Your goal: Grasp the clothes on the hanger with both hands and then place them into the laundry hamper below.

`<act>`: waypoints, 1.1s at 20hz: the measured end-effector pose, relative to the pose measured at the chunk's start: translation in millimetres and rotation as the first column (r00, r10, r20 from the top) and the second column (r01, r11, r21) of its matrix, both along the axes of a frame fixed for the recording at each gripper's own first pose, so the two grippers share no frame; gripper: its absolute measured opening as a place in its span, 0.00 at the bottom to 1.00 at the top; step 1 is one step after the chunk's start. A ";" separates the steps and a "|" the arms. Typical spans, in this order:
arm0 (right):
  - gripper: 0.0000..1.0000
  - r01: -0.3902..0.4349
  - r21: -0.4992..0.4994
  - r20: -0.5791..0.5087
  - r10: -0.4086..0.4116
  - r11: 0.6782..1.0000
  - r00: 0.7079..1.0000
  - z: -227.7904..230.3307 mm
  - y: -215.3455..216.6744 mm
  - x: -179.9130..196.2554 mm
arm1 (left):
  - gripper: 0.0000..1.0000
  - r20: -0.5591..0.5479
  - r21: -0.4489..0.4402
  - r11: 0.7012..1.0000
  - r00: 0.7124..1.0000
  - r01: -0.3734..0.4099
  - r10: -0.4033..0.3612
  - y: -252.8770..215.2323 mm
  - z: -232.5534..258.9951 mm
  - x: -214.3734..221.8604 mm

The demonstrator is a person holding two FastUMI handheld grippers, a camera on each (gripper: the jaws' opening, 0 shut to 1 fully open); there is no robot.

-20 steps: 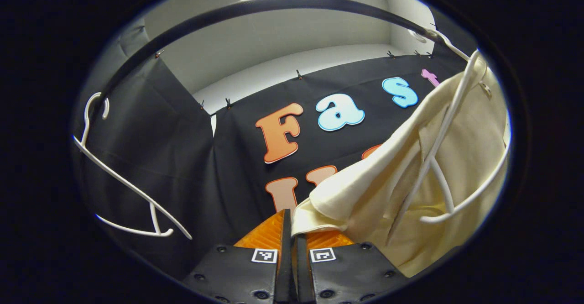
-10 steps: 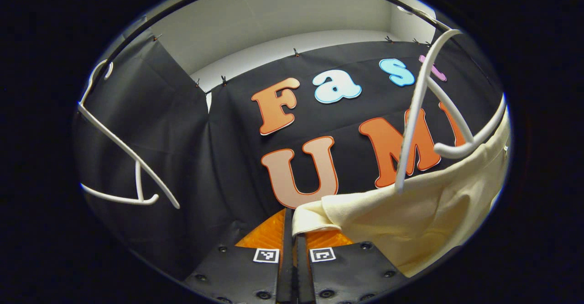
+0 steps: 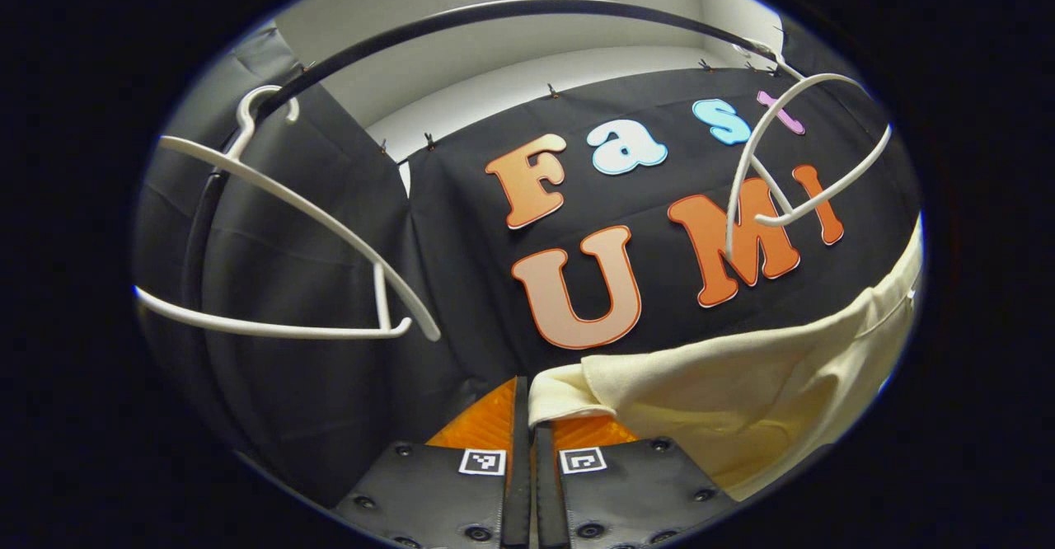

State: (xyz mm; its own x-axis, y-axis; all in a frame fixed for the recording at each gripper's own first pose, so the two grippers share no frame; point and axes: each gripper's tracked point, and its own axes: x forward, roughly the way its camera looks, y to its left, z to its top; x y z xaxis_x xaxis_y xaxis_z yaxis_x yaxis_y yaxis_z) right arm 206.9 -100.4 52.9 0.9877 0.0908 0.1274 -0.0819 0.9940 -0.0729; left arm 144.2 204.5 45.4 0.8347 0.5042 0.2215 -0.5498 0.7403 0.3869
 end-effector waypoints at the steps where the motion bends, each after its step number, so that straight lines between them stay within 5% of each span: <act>1: 0.00 -0.016 0.001 -0.009 0.016 1.000 1.000 -2.2 5.8 -4.6 | 0.06 0.002 -0.020 1.000 1.000 -0.003 0.003 0.9 -3.0 -10.3; 5: 0.00 -0.134 0.114 -0.041 0.139 0.984 0.989 -15.1 49.8 -25.3 | 0.14 0.028 -0.095 0.994 0.999 0.044 -0.042 -17.6 -13.4 -42.2; 8: 0.00 -0.204 0.121 -0.044 0.210 0.972 0.977 -23.2 80.9 -37.9 | 0.09 -0.031 -0.211 0.966 0.987 0.146 -0.156 -53.7 -60.1 -46.6; 15: 0.00 -0.388 0.136 -0.135 0.405 0.911 0.904 -62.1 165.4 -53.1 | 0.07 -0.061 -0.401 0.841 0.905 0.363 -0.420 -163.6 -114.8 -68.9; 22: 0.00 -0.410 0.152 -0.310 0.437 0.899 0.844 -135.9 207.2 -59.0 | 0.07 -0.149 -0.562 0.729 0.819 0.391 -0.554 -219.1 -171.6 -81.1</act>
